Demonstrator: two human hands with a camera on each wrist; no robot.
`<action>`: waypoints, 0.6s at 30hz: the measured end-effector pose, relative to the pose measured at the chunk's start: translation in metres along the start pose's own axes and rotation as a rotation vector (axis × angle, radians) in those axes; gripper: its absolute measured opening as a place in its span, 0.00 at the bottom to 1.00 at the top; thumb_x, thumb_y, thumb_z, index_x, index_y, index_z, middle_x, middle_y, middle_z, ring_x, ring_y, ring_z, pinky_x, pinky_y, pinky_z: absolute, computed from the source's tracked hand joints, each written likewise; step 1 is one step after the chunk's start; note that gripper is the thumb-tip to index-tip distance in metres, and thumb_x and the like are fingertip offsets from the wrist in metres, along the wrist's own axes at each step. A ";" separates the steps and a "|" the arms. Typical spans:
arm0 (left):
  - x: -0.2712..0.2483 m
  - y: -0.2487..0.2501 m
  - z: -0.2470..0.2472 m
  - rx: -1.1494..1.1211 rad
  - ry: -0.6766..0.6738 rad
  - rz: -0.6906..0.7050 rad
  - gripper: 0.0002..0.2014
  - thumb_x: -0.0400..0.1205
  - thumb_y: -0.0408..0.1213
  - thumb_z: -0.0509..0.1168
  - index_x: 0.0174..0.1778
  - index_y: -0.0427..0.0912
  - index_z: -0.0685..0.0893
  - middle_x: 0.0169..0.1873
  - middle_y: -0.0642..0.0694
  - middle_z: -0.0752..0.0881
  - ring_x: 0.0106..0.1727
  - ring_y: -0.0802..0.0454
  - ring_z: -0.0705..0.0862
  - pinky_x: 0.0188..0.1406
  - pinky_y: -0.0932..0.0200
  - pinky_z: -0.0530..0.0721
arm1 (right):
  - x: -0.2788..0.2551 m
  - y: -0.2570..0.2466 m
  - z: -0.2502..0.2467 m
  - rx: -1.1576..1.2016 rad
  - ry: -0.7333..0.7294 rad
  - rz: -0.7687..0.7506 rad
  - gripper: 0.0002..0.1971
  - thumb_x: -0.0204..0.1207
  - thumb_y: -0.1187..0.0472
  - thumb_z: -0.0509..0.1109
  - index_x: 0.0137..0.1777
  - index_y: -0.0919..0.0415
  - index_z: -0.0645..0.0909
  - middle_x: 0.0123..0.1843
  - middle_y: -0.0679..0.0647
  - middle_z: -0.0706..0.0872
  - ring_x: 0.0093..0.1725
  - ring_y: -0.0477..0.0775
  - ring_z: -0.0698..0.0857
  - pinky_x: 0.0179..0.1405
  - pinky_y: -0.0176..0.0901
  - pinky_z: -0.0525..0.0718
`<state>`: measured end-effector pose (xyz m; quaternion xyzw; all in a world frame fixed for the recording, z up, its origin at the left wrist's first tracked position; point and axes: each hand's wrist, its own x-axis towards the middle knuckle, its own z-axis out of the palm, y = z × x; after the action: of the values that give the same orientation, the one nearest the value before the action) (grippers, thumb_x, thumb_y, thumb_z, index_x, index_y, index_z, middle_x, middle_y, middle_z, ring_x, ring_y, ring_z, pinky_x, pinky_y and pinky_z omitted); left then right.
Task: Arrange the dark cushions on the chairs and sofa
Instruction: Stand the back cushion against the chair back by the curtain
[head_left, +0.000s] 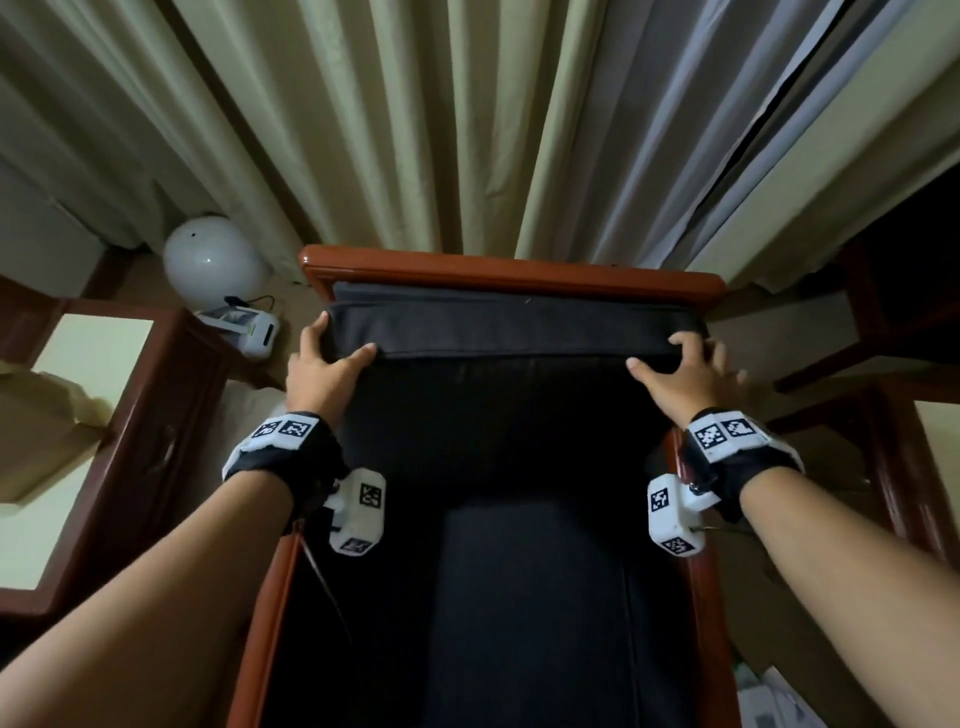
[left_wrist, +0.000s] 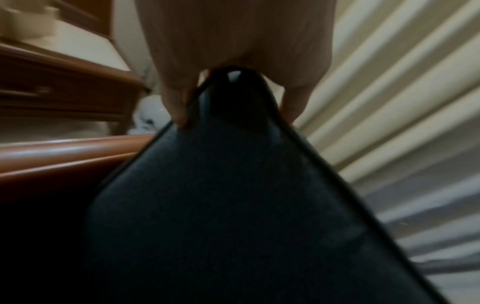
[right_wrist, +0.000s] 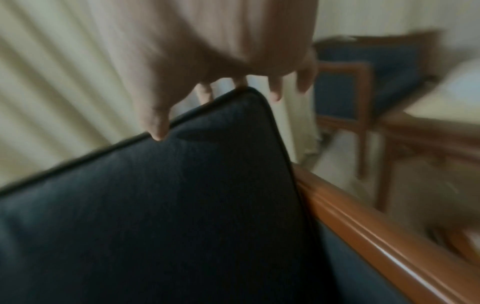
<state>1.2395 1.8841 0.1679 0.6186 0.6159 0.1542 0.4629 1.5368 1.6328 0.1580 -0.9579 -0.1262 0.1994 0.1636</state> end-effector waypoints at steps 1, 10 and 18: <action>0.006 -0.011 -0.002 -0.005 -0.010 -0.019 0.40 0.73 0.54 0.75 0.81 0.58 0.67 0.74 0.38 0.77 0.73 0.39 0.77 0.76 0.44 0.74 | -0.006 -0.009 0.007 -0.107 0.020 -0.026 0.33 0.71 0.34 0.69 0.73 0.44 0.66 0.83 0.57 0.57 0.79 0.71 0.60 0.76 0.66 0.62; 0.071 0.001 0.014 -0.082 -0.017 -0.178 0.41 0.64 0.52 0.75 0.75 0.64 0.71 0.71 0.45 0.81 0.67 0.40 0.82 0.70 0.43 0.81 | -0.002 -0.031 0.023 -0.351 0.111 -0.122 0.36 0.68 0.39 0.71 0.73 0.50 0.64 0.80 0.61 0.57 0.80 0.70 0.58 0.70 0.71 0.66; 0.052 -0.004 0.030 -0.026 0.062 -0.017 0.32 0.72 0.54 0.73 0.73 0.63 0.73 0.70 0.40 0.79 0.70 0.40 0.78 0.74 0.46 0.74 | 0.000 0.006 0.012 -0.249 0.347 -0.180 0.30 0.59 0.44 0.79 0.56 0.57 0.73 0.62 0.65 0.74 0.61 0.70 0.75 0.60 0.64 0.74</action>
<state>1.2699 1.9193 0.1299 0.6022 0.6332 0.1771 0.4528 1.5324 1.6309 0.1455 -0.9755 -0.2046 -0.0008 0.0806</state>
